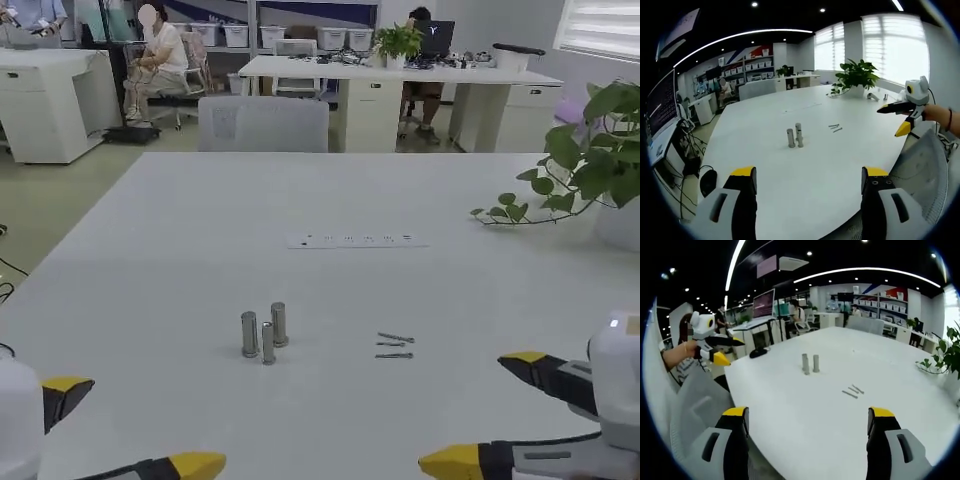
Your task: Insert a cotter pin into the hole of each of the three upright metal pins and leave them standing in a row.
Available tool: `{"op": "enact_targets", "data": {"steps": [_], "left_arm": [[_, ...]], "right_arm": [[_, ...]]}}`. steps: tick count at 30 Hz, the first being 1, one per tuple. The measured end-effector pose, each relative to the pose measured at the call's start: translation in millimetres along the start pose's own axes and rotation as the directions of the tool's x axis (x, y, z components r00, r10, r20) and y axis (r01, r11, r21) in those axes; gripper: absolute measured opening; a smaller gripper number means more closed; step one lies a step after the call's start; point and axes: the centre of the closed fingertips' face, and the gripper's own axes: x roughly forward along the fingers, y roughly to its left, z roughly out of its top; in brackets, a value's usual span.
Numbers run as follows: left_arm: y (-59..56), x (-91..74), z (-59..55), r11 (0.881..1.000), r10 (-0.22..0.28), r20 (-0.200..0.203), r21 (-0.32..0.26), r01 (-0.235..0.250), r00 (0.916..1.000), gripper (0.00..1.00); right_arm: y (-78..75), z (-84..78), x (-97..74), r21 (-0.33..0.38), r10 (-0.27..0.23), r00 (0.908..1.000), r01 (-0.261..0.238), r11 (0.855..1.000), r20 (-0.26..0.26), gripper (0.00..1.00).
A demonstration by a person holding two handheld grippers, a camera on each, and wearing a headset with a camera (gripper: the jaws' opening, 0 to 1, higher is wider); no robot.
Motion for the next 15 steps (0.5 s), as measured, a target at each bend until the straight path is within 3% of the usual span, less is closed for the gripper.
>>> {"op": "enact_targets", "data": {"steps": [15], "left_arm": [[-4.5,2.9,1.2,0.999,-0.021,-0.003,0.025,0.021,0.9998,0.84]], "right_arm": [[0.1,0.2,-2.0,-0.013,-0.001,1.0000,0.001,1.000,0.004,1.00]]}}
